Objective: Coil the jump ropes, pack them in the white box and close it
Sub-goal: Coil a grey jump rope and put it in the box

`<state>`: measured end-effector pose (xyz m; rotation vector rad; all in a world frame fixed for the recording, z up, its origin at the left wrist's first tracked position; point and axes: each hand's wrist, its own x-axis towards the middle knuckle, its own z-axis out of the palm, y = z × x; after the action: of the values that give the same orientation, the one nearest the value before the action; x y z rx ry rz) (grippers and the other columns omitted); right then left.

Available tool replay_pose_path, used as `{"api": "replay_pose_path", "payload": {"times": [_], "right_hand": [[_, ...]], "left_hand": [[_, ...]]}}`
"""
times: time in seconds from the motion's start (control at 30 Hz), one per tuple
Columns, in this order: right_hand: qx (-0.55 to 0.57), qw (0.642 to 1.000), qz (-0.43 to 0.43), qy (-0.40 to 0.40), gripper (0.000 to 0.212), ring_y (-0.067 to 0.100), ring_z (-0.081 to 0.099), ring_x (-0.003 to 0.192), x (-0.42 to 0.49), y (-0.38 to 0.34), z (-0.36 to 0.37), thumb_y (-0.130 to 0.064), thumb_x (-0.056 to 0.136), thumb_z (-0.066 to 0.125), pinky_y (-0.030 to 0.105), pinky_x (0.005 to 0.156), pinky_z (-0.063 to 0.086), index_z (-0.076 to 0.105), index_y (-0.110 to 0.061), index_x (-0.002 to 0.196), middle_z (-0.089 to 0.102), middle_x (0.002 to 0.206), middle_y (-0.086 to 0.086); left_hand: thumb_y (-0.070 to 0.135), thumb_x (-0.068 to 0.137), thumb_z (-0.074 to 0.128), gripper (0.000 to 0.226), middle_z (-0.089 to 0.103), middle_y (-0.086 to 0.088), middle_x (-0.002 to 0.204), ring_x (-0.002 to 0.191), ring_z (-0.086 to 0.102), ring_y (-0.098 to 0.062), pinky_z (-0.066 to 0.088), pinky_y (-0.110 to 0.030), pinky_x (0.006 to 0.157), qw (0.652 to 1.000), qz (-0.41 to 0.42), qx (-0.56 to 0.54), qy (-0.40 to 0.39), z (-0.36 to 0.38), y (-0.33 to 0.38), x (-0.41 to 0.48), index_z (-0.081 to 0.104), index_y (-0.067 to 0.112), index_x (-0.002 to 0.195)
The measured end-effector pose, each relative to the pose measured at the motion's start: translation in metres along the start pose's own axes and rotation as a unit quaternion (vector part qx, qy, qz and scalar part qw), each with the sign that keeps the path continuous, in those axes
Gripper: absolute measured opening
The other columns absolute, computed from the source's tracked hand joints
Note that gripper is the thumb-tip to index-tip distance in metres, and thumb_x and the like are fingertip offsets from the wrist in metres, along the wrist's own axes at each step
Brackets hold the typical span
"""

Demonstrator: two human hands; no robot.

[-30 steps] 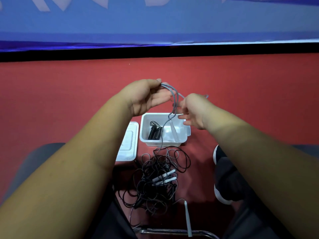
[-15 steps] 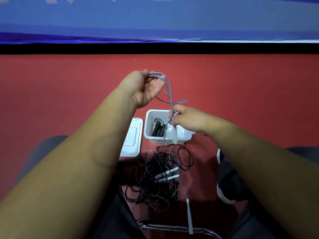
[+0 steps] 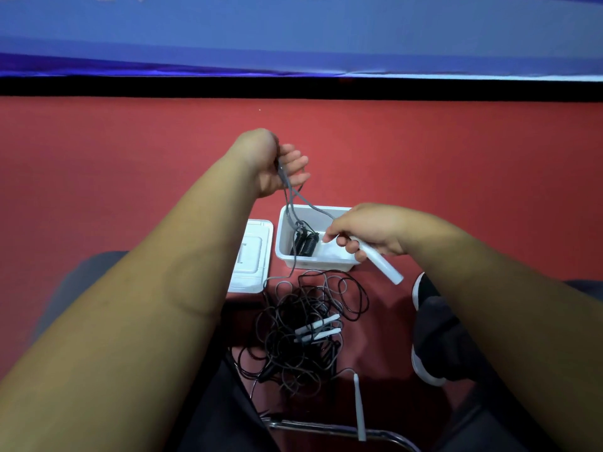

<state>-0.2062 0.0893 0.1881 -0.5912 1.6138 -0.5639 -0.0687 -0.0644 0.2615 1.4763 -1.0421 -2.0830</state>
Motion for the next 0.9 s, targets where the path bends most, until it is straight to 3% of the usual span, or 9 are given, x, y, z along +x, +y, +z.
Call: {"api": "replay_pose_path", "payload": {"times": [0.1,0.23,0.3,0.4,0.5,0.6,0.7,0.8,0.9], "right_hand": [[0.078,0.992,-0.007,0.094,0.018,0.013,0.051,0.052,-0.001,-0.006,-0.006,-0.015,0.105,0.055,0.026,0.046,0.047,0.065,-0.002,0.098,0.054,0.069,0.006],[0.273,0.937,0.003,0.216,0.031,0.015,0.067,0.068,-0.004,-0.013,-0.024,-0.04,0.111,0.051,0.039,0.05,0.064,0.055,-0.014,0.094,0.06,0.081,0.003],[0.338,0.903,-0.019,0.265,0.031,0.012,0.055,0.057,-0.003,-0.014,-0.037,-0.04,0.111,0.051,0.032,0.05,0.06,0.055,-0.017,0.09,0.052,0.071,-0.001],[0.38,0.869,-0.077,0.308,0.021,0.013,0.037,0.046,0.001,-0.014,-0.046,-0.017,0.103,0.054,0.021,0.043,0.036,0.054,-0.014,0.082,0.044,0.067,0.001],[0.36,0.881,-0.112,0.285,0.013,0.014,0.045,0.048,0.001,-0.015,-0.043,-0.007,0.097,0.054,0.022,0.045,0.04,0.062,-0.009,0.087,0.053,0.072,0.005],[0.303,0.922,-0.121,0.209,0.014,0.013,0.058,0.052,-0.01,-0.022,-0.029,-0.02,0.103,0.057,0.024,0.055,0.054,0.069,-0.018,0.108,0.063,0.072,0.001],[0.228,0.954,-0.107,0.162,0.019,0.014,0.056,0.05,-0.014,-0.022,-0.016,-0.027,0.102,0.062,0.027,0.057,0.055,0.072,-0.02,0.116,0.069,0.08,0.002],[0.201,0.964,-0.107,0.134,0.025,0.012,0.053,0.051,-0.008,-0.016,-0.004,-0.018,0.095,0.069,0.026,0.054,0.05,0.075,-0.006,0.116,0.076,0.099,0.007],[0.223,0.965,-0.095,0.103,0.026,0.014,0.051,0.057,-0.002,-0.007,0.012,-0.011,0.094,0.067,0.027,0.055,0.053,0.077,-0.007,0.118,0.076,0.107,0.004]], "left_hand": [[0.012,0.106,0.017,0.035,0.06,-0.018,0.084,0.068,0.073,-0.033,0.06,-0.049,0.065,0.989,-0.004,0.144,0.03,0.001,-0.007,-0.001,0.049,-0.002,0.098],[0.017,0.113,0.018,0.041,0.069,-0.024,0.094,0.071,0.069,-0.033,0.06,-0.045,0.07,0.951,-0.026,0.301,0.068,-0.001,-0.018,0.003,0.048,-0.002,0.093],[0.026,0.115,0.023,0.047,0.071,-0.015,0.084,0.062,0.065,-0.024,0.055,-0.035,0.06,0.945,-0.039,0.315,0.076,-0.003,-0.02,0.009,0.05,0.0,0.087],[0.019,0.112,0.034,0.043,0.059,-0.008,0.065,0.049,0.052,-0.02,0.049,-0.026,0.049,0.956,-0.012,0.284,0.074,-0.005,-0.02,0.018,0.054,0.006,0.076],[0.006,0.105,0.038,0.033,0.049,-0.006,0.062,0.046,0.043,-0.016,0.048,-0.021,0.044,0.969,0.009,0.241,0.054,-0.005,-0.019,0.017,0.055,0.006,0.077],[0.004,0.106,0.039,0.025,0.051,-0.004,0.071,0.055,0.045,-0.011,0.053,-0.022,0.046,0.983,0.0,0.186,0.004,0.001,-0.016,0.013,0.055,0.007,0.087],[0.005,0.107,0.044,0.015,0.052,-0.004,0.07,0.054,0.049,-0.009,0.061,-0.03,0.055,0.991,-0.006,0.123,-0.044,0.004,-0.015,0.01,0.057,0.005,0.1],[0.002,0.107,0.047,0.01,0.053,-0.007,0.072,0.054,0.056,-0.011,0.064,-0.039,0.061,0.996,-0.006,0.047,-0.071,0.007,-0.015,0.008,0.056,0.001,0.108],[0.002,0.109,0.045,0.011,0.052,-0.008,0.08,0.057,0.056,-0.009,0.066,-0.047,0.064,0.996,-0.012,-0.038,-0.083,0.009,-0.015,0.008,0.055,0.004,0.105]]}}
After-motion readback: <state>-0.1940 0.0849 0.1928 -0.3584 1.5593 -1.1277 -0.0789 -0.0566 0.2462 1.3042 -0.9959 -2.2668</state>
